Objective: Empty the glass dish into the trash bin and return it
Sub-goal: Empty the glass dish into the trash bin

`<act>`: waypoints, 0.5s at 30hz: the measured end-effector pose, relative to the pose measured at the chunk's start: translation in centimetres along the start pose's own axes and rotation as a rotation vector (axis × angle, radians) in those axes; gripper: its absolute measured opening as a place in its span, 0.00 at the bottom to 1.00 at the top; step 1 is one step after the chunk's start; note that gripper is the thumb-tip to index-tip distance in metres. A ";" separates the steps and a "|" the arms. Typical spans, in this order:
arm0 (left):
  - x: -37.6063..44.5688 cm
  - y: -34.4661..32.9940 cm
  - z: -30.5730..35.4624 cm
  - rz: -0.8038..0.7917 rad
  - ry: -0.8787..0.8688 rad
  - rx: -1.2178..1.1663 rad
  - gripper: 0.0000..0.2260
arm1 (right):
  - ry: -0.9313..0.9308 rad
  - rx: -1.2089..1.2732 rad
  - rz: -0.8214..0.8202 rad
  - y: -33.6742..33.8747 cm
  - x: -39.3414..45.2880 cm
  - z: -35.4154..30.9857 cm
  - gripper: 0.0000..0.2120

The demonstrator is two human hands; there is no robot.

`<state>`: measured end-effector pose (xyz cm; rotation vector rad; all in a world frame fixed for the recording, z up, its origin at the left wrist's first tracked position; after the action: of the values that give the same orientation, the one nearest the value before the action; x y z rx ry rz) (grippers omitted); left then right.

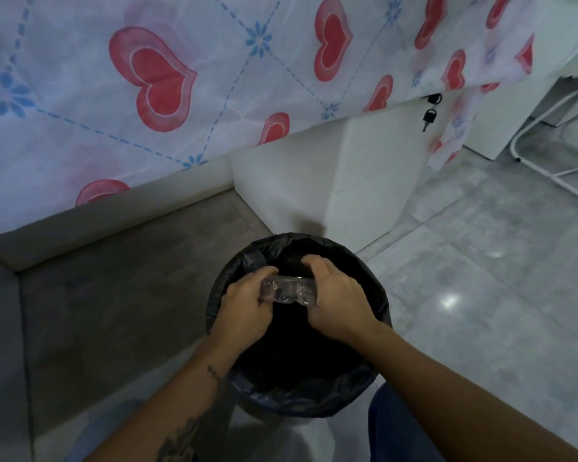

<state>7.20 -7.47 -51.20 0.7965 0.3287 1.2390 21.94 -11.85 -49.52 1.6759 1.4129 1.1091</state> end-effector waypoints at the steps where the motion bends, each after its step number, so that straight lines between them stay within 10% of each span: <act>1: -0.2 0.3 -0.1 0.024 -0.005 -0.007 0.21 | -0.110 0.109 -0.063 -0.7 -0.2 0.9 0.29; 5: -0.8 0.9 -0.2 0.028 -0.040 -0.001 0.23 | -0.134 0.321 -0.088 -1.9 -1.2 0.5 0.27; 15: -4.1 -1.0 1.1 -0.162 -0.335 0.356 0.42 | 0.327 -0.118 0.058 -1.4 -3.1 -2.8 0.34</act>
<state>7.28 -11.77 -51.93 1.2402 0.3365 0.8862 18.70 -14.76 -50.16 1.5087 1.4684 1.5239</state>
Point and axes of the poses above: each hand's wrist, its own x-axis towards the middle knuckle, its own y-axis out of the back of the hand, z = x × y, the point moved 10 cm from there along x, towards the middle knuckle, and after that the axes turned 2 degrees about z, right-handed, at the moved point
